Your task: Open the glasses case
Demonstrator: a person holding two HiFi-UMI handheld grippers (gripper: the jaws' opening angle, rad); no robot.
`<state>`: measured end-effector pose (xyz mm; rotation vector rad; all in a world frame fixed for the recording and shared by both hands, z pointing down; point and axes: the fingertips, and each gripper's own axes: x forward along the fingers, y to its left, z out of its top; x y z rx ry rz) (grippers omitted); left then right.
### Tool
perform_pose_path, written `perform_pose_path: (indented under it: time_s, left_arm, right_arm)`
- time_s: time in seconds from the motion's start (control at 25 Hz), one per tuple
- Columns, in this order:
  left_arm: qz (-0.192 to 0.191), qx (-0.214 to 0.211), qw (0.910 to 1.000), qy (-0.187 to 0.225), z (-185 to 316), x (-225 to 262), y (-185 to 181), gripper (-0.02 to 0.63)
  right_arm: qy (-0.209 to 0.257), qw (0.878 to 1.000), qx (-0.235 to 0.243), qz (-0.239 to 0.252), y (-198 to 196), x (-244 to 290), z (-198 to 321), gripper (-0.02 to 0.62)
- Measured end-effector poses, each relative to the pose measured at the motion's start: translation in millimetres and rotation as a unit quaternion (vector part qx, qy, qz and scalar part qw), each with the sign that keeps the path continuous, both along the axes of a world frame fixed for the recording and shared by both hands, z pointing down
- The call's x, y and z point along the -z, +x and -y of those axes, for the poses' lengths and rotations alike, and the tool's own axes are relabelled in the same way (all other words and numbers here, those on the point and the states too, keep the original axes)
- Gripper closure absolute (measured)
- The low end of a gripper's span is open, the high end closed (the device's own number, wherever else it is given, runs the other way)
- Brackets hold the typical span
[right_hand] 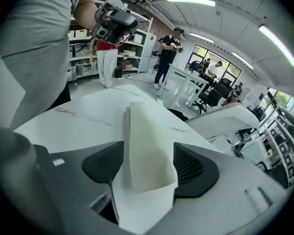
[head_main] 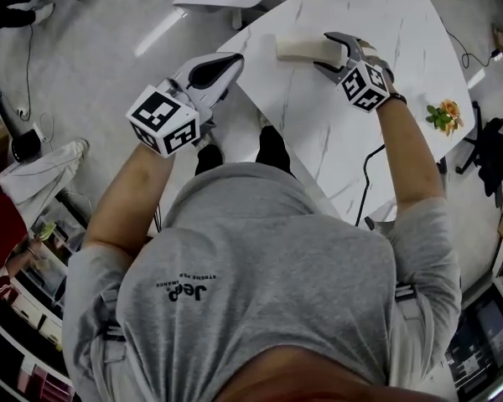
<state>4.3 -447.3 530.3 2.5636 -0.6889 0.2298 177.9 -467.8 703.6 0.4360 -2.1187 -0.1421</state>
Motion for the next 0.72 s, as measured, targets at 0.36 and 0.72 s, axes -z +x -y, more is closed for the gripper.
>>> perform_pose_path:
  time_s: [0.36, 0.72]
  left_arm:
    - [0.007, -0.004, 1.0000, -0.002, -2.7, -4.3, 4.1, 0.574]
    - [0.005, -0.010, 0.9999, 0.000, -4.0, -2.5, 6.2, 0.574]
  right_arm:
    - [-0.029, 1.000, 0.009, 0.009, 1.3, -5.7, 2.9, 0.315]
    - [-0.067, 0.997, 0.018, 0.015, 2.1, -0.5, 5.5, 0.339]
